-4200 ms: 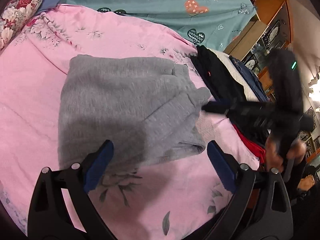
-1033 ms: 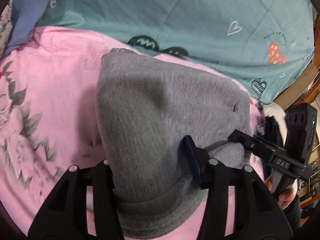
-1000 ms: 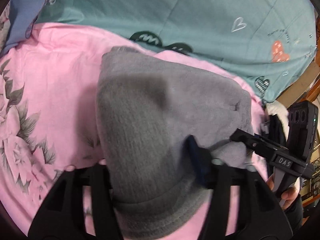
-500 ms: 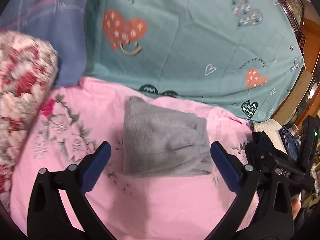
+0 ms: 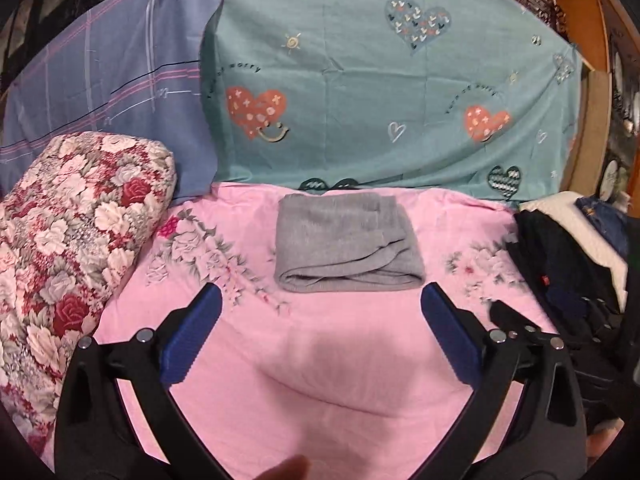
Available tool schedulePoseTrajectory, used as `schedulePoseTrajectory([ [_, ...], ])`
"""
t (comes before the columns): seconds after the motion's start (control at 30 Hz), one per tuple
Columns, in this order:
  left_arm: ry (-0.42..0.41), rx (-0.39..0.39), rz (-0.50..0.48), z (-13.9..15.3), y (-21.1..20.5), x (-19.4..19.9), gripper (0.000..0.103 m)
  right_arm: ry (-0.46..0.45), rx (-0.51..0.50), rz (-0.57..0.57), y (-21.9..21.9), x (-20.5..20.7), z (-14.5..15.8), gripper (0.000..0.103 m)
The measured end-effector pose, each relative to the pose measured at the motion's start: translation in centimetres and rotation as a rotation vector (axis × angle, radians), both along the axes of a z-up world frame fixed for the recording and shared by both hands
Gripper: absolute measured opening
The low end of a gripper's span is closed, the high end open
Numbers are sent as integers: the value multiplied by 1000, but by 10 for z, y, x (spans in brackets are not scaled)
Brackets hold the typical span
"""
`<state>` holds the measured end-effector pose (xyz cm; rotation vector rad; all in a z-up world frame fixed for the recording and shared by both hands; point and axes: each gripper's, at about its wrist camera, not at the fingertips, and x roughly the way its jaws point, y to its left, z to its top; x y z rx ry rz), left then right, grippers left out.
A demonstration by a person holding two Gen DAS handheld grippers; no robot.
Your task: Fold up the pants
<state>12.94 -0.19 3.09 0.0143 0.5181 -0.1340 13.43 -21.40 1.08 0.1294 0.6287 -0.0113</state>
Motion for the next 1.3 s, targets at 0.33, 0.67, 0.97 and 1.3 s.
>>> schedulePoseTrajectory([
  [0.33, 120, -10, 96, -72, 13, 43, 101, 4, -73, -80, -6, 3, -44, 102],
  [0.67, 103, 6, 92, -75, 7, 37, 101, 47, -65, -65, -1, 6, -58, 102],
  [0.97, 112, 14, 92, -79, 2, 38, 101, 33, -62, -71, -1, 1, -56, 102],
  [1.3, 141, -7, 75, -83, 4, 41, 101, 26, -56, -67, -2, 0, -55, 102],
])
